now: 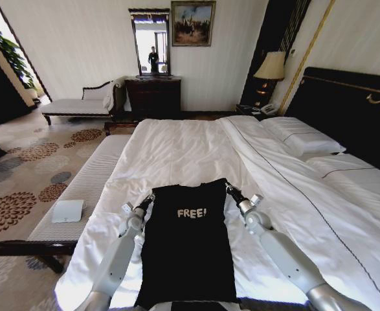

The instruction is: Fold the clothes on the bed.

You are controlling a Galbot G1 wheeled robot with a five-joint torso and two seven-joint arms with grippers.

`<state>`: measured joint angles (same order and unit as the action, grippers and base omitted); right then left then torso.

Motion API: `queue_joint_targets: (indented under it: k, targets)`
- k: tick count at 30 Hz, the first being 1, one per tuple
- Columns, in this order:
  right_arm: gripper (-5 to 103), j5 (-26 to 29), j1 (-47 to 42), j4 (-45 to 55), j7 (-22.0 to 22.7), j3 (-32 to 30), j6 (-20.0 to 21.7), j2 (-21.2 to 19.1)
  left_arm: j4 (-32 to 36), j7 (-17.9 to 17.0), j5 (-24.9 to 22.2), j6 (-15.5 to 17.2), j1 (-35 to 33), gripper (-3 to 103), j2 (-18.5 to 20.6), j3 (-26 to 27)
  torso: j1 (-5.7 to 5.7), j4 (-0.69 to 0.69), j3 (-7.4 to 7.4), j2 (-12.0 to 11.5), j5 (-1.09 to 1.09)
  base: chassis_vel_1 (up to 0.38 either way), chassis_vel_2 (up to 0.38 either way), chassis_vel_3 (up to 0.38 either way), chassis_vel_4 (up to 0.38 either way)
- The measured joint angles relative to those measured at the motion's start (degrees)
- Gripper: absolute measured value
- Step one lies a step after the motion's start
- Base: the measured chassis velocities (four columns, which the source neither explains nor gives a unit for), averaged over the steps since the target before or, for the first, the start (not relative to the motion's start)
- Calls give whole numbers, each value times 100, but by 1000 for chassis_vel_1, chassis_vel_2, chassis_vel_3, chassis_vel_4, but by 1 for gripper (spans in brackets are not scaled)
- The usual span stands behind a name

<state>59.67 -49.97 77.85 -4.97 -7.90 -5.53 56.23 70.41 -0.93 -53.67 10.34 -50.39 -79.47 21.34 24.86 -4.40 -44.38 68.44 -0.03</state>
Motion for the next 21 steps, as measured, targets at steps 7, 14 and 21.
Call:
queue_joint_targets:
  k: [7, 14, 21]
  targets:
    - [0, -14, 11, -12, -13, 7, 0, -6, -244, 87, 13, -4, 243, 85, -97, -68, 1, 0, 0, 0, 0, 0, 0, 0, 0]
    - [0, -12, 5, 3, -24, -3, 0, -48, -325, 133, 45, -4, 317, 58, -211, -84, 0, 0, 0, 0, 0, 0, 0, 0, 0]
    - [0, -1, 6, 7, -32, -7, -5, -74, -425, 172, 109, -34, 347, 31, -172, -42, 0, 0, 0, 0, 0, 0, 0, 0, 0]
